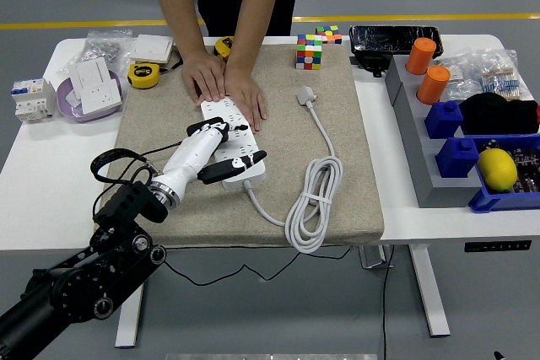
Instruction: Pick up the plug,place it near the board,insert it into the board,press the button
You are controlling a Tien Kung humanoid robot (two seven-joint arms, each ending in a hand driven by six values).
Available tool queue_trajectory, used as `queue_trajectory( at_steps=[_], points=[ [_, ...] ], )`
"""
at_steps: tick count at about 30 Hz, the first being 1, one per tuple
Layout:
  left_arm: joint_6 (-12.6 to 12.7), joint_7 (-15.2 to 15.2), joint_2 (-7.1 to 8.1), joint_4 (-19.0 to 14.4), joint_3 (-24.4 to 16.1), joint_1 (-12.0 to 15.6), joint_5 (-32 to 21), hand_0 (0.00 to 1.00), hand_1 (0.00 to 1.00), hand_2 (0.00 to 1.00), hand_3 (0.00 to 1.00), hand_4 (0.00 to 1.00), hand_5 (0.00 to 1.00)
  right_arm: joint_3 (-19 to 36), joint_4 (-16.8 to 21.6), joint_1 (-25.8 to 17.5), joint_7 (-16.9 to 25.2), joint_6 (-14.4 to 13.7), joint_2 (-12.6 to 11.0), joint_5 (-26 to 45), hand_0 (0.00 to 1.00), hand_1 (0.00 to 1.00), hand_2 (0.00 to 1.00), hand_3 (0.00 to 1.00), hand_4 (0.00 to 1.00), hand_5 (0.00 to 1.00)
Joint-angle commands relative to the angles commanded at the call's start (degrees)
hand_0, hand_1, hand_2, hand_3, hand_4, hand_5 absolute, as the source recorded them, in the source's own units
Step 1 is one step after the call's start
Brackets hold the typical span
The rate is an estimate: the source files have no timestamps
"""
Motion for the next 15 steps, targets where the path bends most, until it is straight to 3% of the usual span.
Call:
queue_trajectory(
  at_steps=[8, 15],
  points=[
    [0.1, -0.1, 0.13, -0.8, -0.1, -0.4, 1.3, 0.963, 0.94, 0.893, 0.853, 0.993, 0.998, 0.1, 0.0, -0.1, -0.1, 0.0, 0.0, -0.2, 0.929, 0.802, 0.78, 0.796, 0.998, 0.998],
    [-0.2, 0.2, 0.58, -4.9, 0.0, -0.4, 2.1, 0.962, 0.935, 0.884, 0.852, 0.994, 0.998, 0.1, 0.0, 0.0, 0.0, 0.0, 0.0, 0.0, 0.929, 0.802, 0.78, 0.796, 0.998, 0.998]
  ],
)
